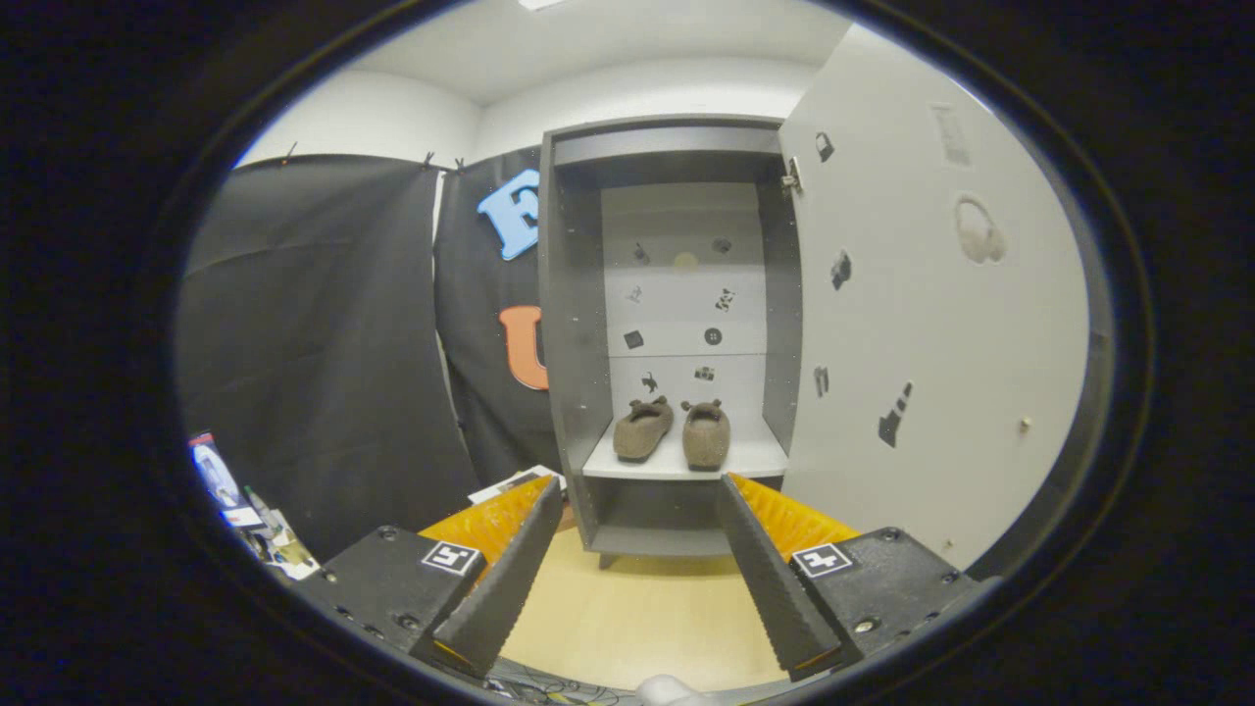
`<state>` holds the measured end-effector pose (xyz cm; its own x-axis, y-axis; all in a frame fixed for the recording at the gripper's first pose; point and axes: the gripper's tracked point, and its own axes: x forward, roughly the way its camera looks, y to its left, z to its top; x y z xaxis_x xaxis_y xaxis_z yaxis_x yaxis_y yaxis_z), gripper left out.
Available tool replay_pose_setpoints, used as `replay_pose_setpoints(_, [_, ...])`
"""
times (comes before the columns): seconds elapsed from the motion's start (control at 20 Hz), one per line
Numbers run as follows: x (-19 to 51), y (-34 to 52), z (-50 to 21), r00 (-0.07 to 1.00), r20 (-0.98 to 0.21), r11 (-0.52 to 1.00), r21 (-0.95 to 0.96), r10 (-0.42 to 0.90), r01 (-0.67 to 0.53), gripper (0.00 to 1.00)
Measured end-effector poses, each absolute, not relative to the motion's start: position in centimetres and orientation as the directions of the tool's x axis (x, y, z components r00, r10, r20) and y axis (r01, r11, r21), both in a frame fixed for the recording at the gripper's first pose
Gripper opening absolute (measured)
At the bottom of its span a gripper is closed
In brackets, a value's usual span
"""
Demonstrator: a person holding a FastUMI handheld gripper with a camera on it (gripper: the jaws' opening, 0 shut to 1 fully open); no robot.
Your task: Open the shoe cabinet door, grab the shoes and put them into the shoe cabinet, then close the shoe cabinet door.
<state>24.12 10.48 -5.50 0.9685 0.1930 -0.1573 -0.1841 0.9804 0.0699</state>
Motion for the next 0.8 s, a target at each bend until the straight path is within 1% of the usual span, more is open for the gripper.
replay_pose_setpoints(0.15, [20.8,6.5,-5.8,0.969,-0.171,0.982,0.088,0.178,-0.165,1.00])
replay_pose_setpoints(0.3, [18.2,0.8,-5.6,0.977,-0.180,0.991,0.090,0.115,-0.100,1.00])
replay_pose_setpoints(0.5, [15.3,-7.7,-4.4,0.990,-0.140,0.998,0.058,0.017,-0.009,1.00])
replay_pose_setpoints(0.7, [17.0,-14.9,-4.1,0.990,-0.135,0.995,0.085,-0.044,0.056,1.00])
replay_pose_setpoints(0.8, [18.5,-18.0,-3.6,0.990,-0.128,0.992,0.106,-0.052,0.066,0.99])
